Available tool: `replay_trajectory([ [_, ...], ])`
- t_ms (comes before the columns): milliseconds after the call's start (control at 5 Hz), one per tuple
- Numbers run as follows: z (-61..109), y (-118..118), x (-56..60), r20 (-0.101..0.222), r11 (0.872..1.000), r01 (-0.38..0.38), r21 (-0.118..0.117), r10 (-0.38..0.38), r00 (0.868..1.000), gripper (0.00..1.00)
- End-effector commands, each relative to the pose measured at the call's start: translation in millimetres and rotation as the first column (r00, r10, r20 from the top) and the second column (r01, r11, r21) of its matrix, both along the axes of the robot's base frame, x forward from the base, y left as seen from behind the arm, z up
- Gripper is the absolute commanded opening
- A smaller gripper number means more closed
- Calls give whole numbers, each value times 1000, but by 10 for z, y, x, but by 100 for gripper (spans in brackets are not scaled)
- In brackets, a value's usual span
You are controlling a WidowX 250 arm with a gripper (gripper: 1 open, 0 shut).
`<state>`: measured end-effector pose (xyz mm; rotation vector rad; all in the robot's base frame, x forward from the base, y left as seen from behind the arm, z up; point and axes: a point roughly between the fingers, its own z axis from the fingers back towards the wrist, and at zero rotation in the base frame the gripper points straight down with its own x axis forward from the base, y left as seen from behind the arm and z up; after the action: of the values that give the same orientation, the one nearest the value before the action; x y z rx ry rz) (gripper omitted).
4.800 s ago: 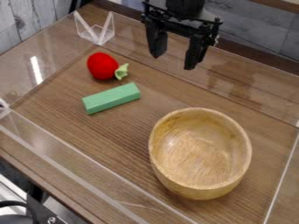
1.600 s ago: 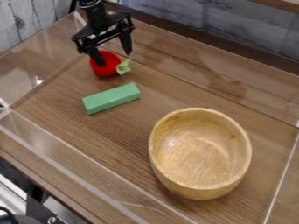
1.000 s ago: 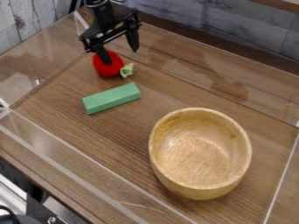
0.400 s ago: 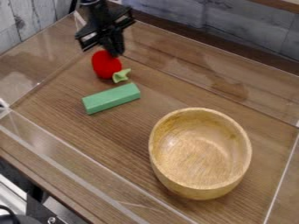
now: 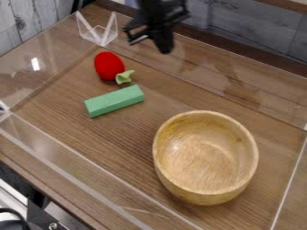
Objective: Move the red fruit to the right
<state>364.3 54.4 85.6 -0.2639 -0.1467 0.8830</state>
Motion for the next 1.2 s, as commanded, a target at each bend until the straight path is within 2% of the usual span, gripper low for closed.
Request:
replay_trajectory([
  [0,261,-89,57,83,999,43,30,-45,995,0],
  [200,252,-32,-53,88,997,73,41,-76,993,0],
  [400,241,173,-31,93,997,58,56,-63,994,0],
  [600,227,195,53,92,996,63,62,-68,993,0],
  [800,138,136,127,93,997,46,67,-52,994,0],
  [1000,75,-7,175,94,997,44,67,-51,994,0],
])
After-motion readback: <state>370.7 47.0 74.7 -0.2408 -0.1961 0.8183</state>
